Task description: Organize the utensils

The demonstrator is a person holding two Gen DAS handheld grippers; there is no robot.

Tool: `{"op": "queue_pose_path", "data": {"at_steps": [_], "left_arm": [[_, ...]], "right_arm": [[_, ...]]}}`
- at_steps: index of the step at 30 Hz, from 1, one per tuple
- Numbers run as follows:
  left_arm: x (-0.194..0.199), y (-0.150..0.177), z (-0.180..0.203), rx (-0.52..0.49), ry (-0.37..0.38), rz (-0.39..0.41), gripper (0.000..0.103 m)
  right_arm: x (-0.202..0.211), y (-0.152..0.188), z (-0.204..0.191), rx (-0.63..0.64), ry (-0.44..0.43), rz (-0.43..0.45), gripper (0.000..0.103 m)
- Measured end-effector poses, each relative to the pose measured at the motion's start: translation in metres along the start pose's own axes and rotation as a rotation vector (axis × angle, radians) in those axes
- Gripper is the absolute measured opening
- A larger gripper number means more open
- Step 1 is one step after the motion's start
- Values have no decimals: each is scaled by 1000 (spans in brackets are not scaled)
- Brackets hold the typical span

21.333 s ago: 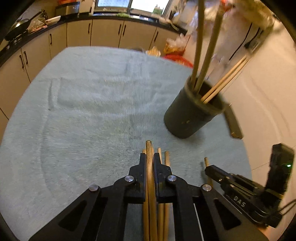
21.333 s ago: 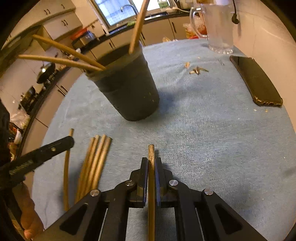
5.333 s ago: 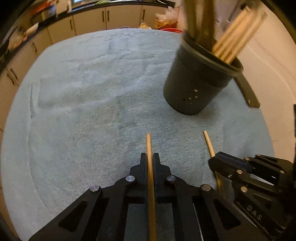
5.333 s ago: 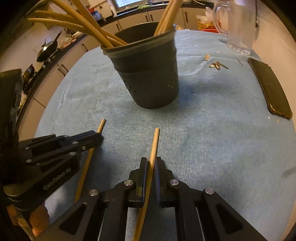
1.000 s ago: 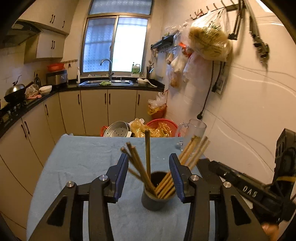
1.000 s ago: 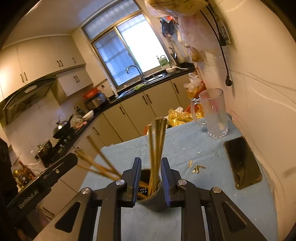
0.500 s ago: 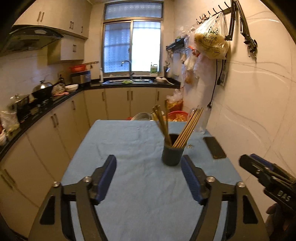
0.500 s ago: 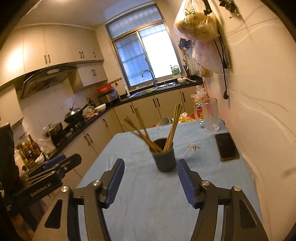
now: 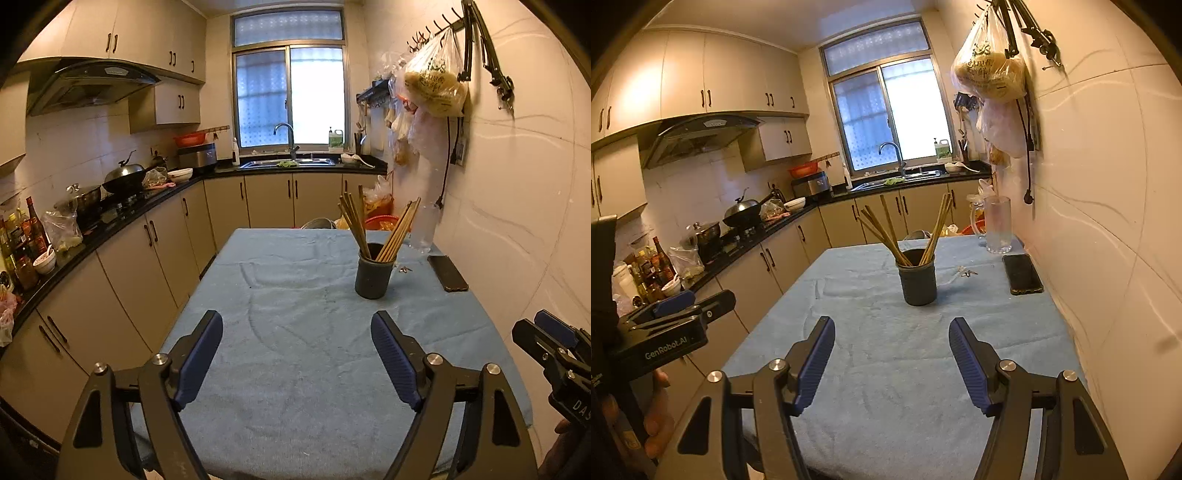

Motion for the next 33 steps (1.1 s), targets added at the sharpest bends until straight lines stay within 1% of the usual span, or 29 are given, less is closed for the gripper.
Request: {"op": "queue_pose_path", "data": {"at_steps": [1,6,11,22,33], "left_arm": [[3,2,-1,-1,-1,1,87],[6,1,2,-21,-17,7,87],[5,0,2,-9,-3,3,87],[4,4,0,-5,-2,-15,87],[2,8,-3,-4,-18,-30,87]], "right_arm": [[3,-1,-1,2,0,6,68],[12,-10,-3,23,17,40,68],[14,-16,-4,30,17,51,69],[11,-12,-4,29,20,37,69],[9,-12,-3,31,7,39,69]]}}
Point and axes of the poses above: each gripper's, at about its wrist camera, not at the fingertips, and x roughly against the way its jaws point, z to its right, y to its underside, the point moved 8 cm from there along -x, roughly the way its jaws point, and after that the axes turned 11 degrees about y, right-handed, at the moved point
